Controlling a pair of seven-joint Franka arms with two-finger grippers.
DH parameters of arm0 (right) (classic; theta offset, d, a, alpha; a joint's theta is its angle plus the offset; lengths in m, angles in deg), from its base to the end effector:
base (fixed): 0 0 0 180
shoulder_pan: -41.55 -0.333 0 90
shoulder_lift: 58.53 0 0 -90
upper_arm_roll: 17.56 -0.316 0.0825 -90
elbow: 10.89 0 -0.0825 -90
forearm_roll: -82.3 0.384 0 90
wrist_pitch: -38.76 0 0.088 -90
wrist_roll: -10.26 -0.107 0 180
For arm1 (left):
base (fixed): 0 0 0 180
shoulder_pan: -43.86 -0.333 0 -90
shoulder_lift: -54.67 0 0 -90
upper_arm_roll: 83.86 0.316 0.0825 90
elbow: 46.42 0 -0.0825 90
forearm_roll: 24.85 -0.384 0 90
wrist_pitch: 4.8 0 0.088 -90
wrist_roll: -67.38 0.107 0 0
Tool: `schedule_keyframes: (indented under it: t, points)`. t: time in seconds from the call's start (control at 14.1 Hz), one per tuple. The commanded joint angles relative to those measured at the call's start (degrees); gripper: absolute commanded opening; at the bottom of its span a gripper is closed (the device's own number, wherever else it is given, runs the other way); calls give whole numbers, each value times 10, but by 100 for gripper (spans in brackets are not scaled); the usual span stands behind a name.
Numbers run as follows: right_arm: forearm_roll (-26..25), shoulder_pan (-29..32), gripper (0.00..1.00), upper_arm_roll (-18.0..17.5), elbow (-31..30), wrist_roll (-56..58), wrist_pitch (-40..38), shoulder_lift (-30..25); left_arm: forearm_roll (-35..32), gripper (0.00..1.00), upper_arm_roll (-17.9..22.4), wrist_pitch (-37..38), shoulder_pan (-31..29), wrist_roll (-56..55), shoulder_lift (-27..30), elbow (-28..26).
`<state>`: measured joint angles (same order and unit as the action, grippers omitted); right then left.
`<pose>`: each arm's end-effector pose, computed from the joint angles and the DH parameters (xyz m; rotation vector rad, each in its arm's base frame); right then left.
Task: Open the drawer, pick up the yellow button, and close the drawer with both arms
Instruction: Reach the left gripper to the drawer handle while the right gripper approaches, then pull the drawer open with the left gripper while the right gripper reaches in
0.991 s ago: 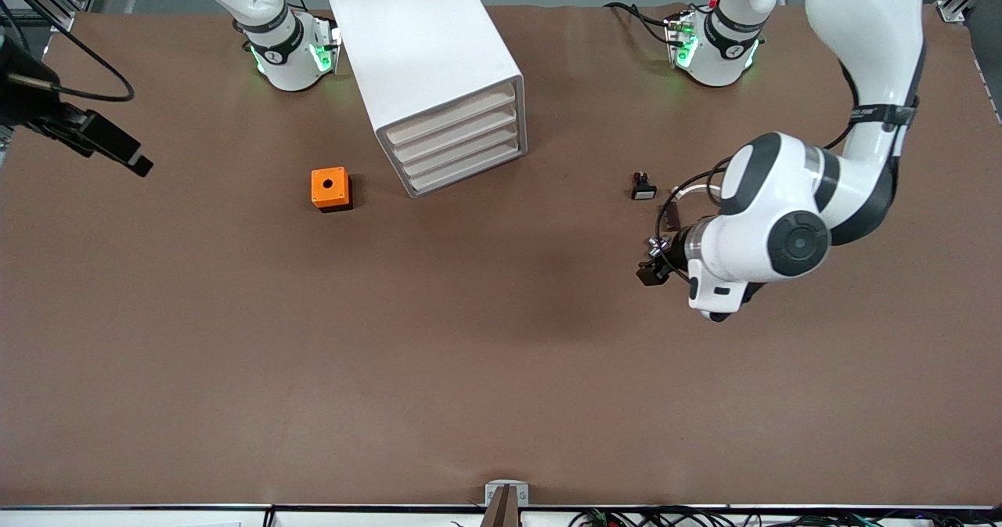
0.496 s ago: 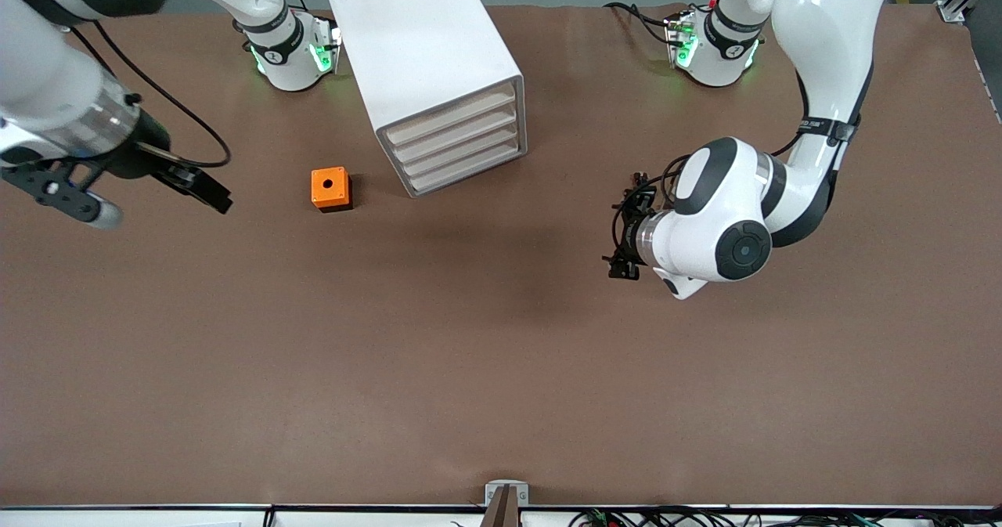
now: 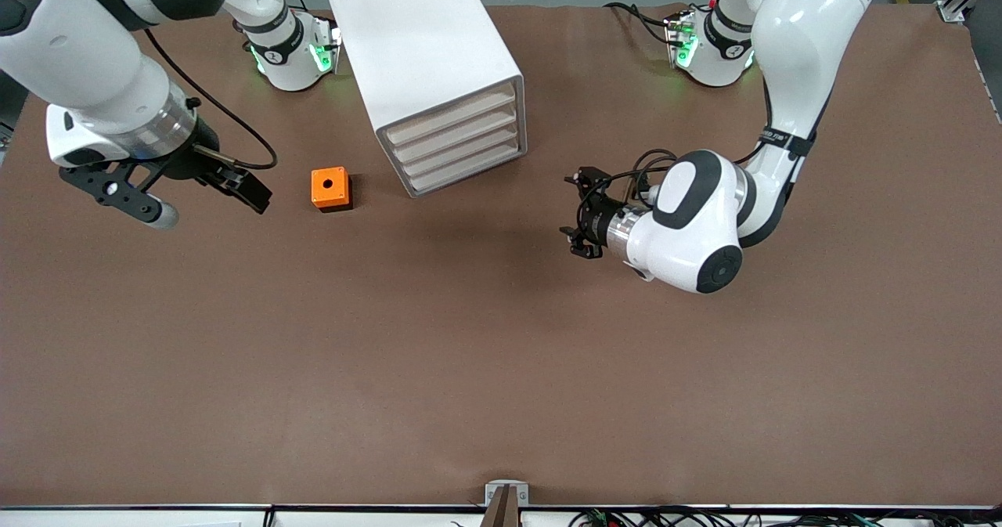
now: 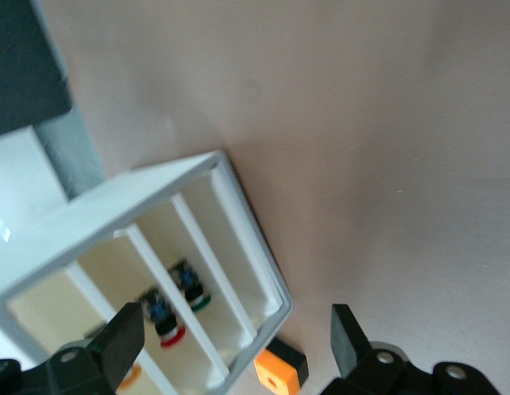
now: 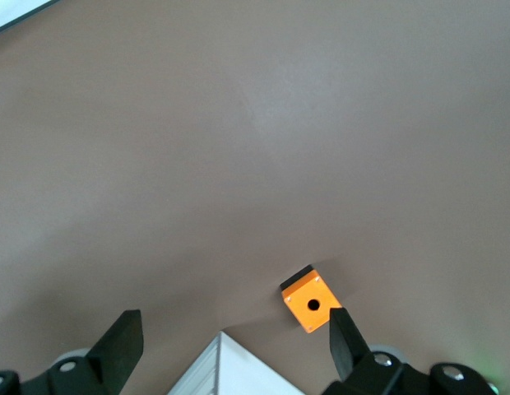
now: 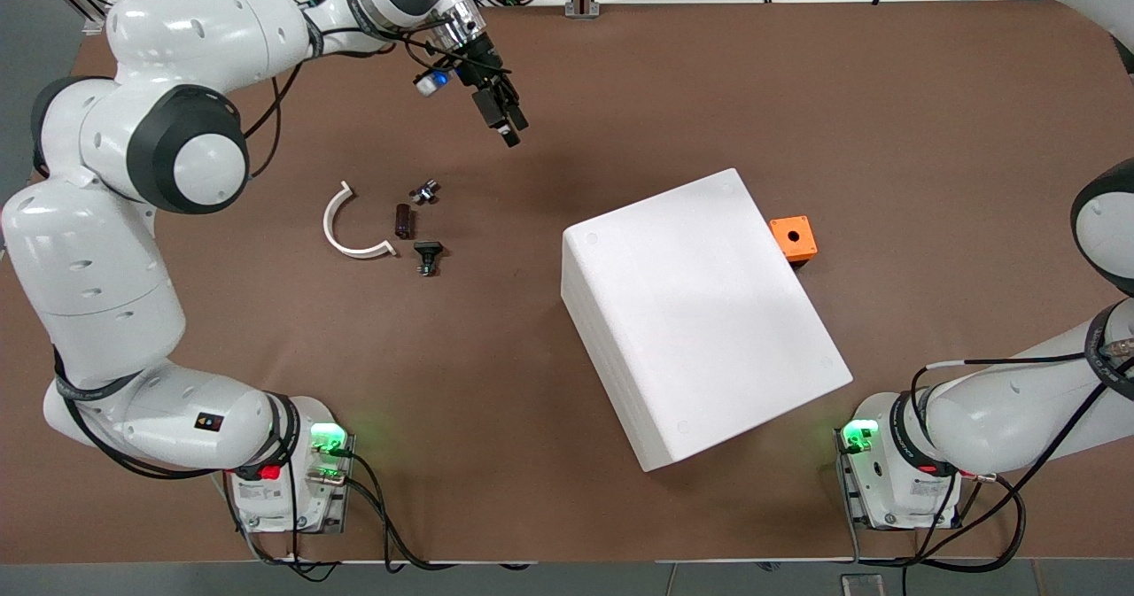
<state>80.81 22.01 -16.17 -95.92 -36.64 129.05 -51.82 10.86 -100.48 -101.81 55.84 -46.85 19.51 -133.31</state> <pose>0.5617 0.1821 0.5989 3.0067 -0.7697 -0.0090 0.5719 -0.3414 0.3138 -1.7769 -2.0815 1.2477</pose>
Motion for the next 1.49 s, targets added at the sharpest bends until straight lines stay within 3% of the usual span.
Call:
schedule_keyframes:
  t: [0.0, 0.21, 0.28, 0.42, 0.5, 0.85, 1.42]
  points:
    - [12, -20, 100, 4, 16, -58, -7, 8, 37, 100, 1, 10, 20, -75, -19, 11]
    - [77, -11, 100, 6, 16, -90, -8, 8, 47, 100, 1, 17, 54, -140, -25, 11]
    - [86, -10, 100, 6, 16, -109, -8, 9, 64, 95, 1, 29, 65, -156, -27, 11]
    - [88, -14, 100, 7, 16, -134, -7, 9, 90, 68, 1, 45, 71, -177, -33, 11]
    - [89, -15, 100, 6, 15, -136, -7, 9, 105, 61, 1, 50, 80, -186, -37, 10]
    - [90, -15, 100, 6, 14, -136, -7, 9, 146, 44, 1, 54, 121, -236, -49, 9]
    - [90, -18, 100, 6, 14, -137, -9, 9, 191, 42, 1, 67, 141, -268, -51, 9]
